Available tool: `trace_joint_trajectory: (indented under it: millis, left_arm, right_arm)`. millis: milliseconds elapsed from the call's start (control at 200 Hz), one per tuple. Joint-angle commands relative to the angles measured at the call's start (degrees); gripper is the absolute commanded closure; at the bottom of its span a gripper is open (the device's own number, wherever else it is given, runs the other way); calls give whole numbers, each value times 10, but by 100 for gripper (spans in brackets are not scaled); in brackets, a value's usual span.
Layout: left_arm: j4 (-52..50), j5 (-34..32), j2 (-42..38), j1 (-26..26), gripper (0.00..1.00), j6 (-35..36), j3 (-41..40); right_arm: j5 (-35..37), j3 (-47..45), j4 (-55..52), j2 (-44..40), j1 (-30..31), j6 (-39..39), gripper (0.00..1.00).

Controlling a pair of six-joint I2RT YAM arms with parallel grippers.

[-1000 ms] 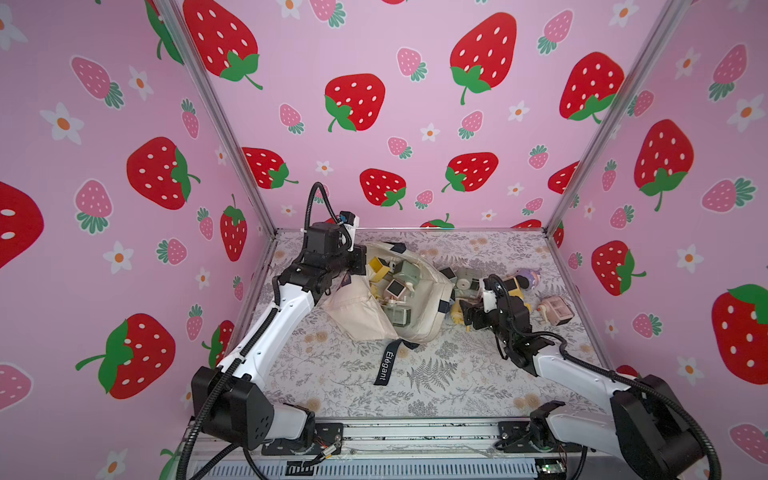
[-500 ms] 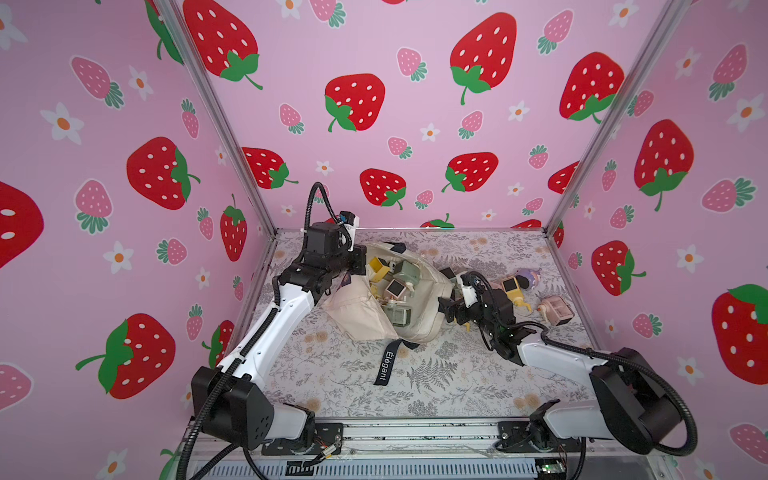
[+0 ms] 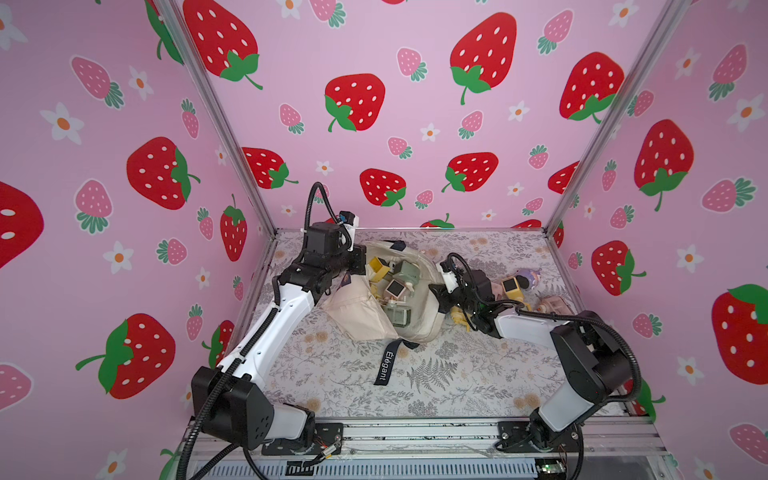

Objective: Take out the pencil sharpeners from the tote bags
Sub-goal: Adjust the canvas bag at the center of the board.

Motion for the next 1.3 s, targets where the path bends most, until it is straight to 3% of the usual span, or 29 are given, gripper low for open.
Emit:
trace_joint_trajectory:
  millis: [0,270,435,600,735,885,955,1030,1296]
  left_arm:
    - [11,2,5,-1,100,12,30]
    - [13,-1,0,-1,100,13,26]
    - [13,2,1,-1,100,11,27]
    - [14,1,-2,-1,100,12,25]
    - [15,2,0,-1,100,12,26]
    - [14,4,1,-1,100,10,27]
    - [14,4,0,-1,100,10,27]
    - [14,4,1,0,100,10,27]
    - [14,6,3,-2,100,10,29]
  right_arm:
    - [-56,5,6,7,10,2,82]
    - [-106,3,-9,10,112,-48,92]
    - [-104,30,-48,20,179,-97,90]
    - [-51,34,-56,26,188,-105,86]
    - [-23,11,-37,3,188,-94,73]
    - [12,-12,-27,-25,188,-87,37]
    - [34,-23,-21,-37,188,-82,25]
    - [60,-37,-12,-49,188,-74,20]
    - [227,-86,-5,-139,188,-29,19]
